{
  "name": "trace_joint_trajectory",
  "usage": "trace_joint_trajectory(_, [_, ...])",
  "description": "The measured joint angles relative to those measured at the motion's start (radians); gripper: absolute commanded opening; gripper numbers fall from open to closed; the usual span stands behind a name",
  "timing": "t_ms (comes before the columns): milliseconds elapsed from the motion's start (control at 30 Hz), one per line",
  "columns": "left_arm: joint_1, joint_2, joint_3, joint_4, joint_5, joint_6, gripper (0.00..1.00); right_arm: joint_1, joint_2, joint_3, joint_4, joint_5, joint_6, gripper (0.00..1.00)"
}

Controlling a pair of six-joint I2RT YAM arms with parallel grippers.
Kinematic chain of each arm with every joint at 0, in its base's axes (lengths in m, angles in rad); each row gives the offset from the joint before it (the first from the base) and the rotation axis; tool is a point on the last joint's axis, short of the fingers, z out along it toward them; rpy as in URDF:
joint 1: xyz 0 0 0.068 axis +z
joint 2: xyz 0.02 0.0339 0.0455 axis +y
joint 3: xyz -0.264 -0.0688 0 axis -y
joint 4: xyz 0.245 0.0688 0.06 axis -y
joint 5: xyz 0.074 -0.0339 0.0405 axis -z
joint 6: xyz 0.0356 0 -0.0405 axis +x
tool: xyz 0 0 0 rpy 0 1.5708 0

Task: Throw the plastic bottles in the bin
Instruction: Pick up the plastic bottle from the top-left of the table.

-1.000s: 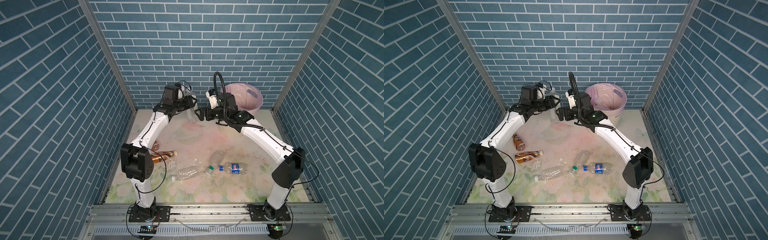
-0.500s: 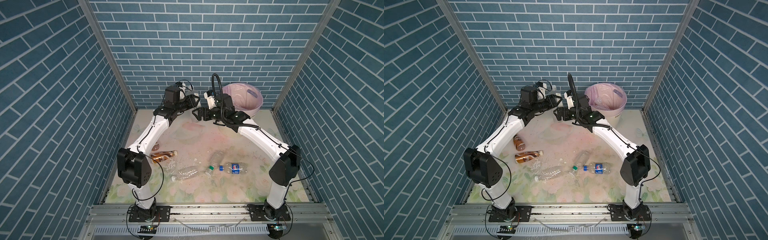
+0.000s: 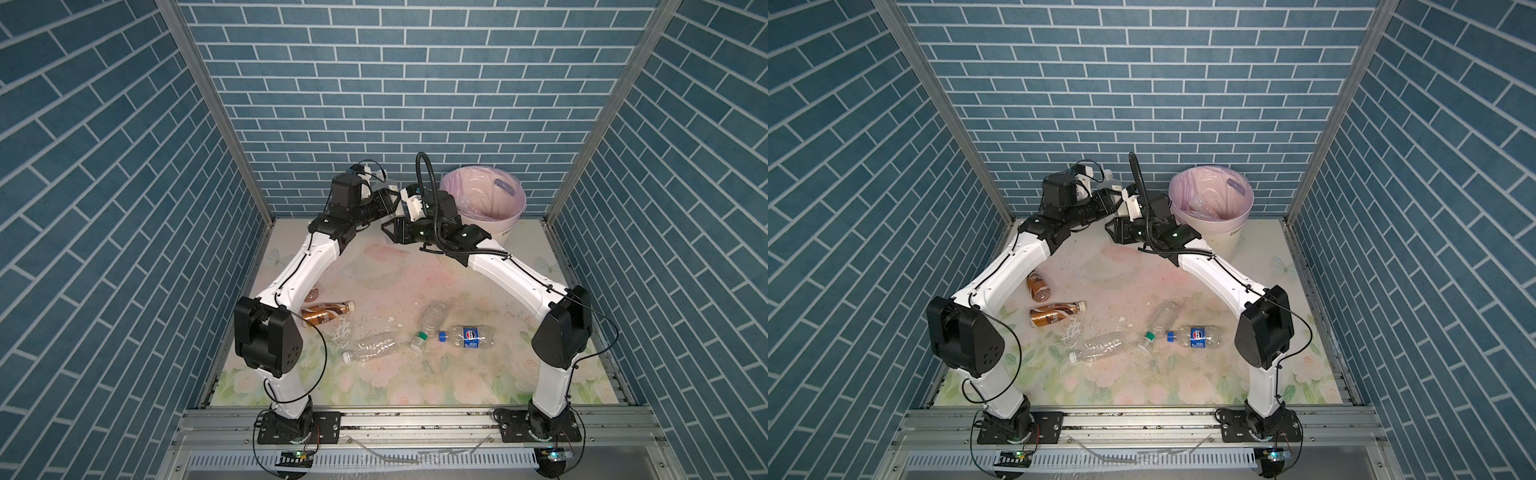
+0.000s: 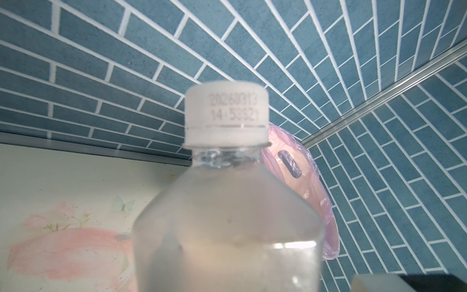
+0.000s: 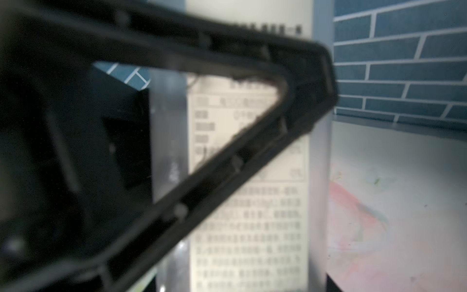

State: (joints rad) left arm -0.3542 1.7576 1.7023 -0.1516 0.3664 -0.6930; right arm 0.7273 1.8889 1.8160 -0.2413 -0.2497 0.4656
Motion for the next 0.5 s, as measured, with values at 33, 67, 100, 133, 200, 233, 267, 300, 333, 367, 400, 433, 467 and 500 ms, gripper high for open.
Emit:
trace_joint_trajectory(33, [0.000,-0.003,-0.003,0.000,-0.003,0.000,0.63,0.000,0.000,0.000,0.001,-0.002,0.003,0.49])
trace_joint_trajectory(67, [0.000,-0.008,-0.008,0.002,-0.005,-0.001,0.65,0.000,0.000,0.000,0.001,-0.005,0.002,0.47])
trace_joint_trajectory(100, [0.000,-0.013,-0.013,0.000,-0.010,-0.003,0.69,0.001,0.000,0.000,0.001,-0.008,0.001,0.46])
trace_joint_trajectory(133, [0.000,-0.018,-0.016,0.000,-0.013,-0.006,0.72,0.002,0.000,0.000,0.003,-0.009,0.001,0.45])
trace_joint_trajectory(200, [0.000,-0.030,-0.018,0.000,-0.021,-0.011,0.81,0.002,0.000,-0.002,0.002,-0.003,0.001,0.42])
trace_joint_trajectory(233, [0.000,-0.036,-0.018,0.000,-0.024,-0.013,0.86,0.001,0.000,-0.004,0.002,0.003,0.002,0.41])
trace_joint_trajectory(267, [0.000,-0.043,-0.018,0.000,-0.027,-0.013,0.90,0.000,0.000,-0.006,-0.001,0.008,0.002,0.41])
trace_joint_trajectory(300, [0.001,-0.051,-0.018,0.000,-0.029,-0.017,0.98,-0.002,0.000,-0.010,-0.001,0.011,0.001,0.40])
trace_joint_trajectory(333, [0.002,-0.058,-0.018,0.000,-0.032,-0.017,0.99,-0.002,-0.001,-0.014,-0.002,0.015,0.002,0.38])
trace_joint_trajectory(367, [0.003,-0.063,-0.018,-0.002,-0.034,-0.021,0.99,-0.003,-0.002,-0.017,-0.004,0.021,0.002,0.38])
trace_joint_trajectory(400, [0.005,-0.068,-0.018,0.002,-0.033,-0.026,0.99,-0.004,-0.004,-0.022,-0.009,0.024,0.001,0.38])
trace_joint_trajectory(433, [0.010,-0.075,-0.018,0.001,-0.035,-0.030,0.99,-0.006,-0.006,-0.026,-0.014,0.029,0.001,0.37])
trace_joint_trajectory(467, [0.013,-0.080,-0.018,0.002,-0.033,-0.032,0.99,-0.006,-0.007,-0.031,-0.017,0.033,0.000,0.37])
trace_joint_trajectory(500, [0.016,-0.085,-0.018,0.005,-0.033,-0.034,0.99,-0.007,-0.010,-0.035,-0.024,0.040,-0.001,0.37])
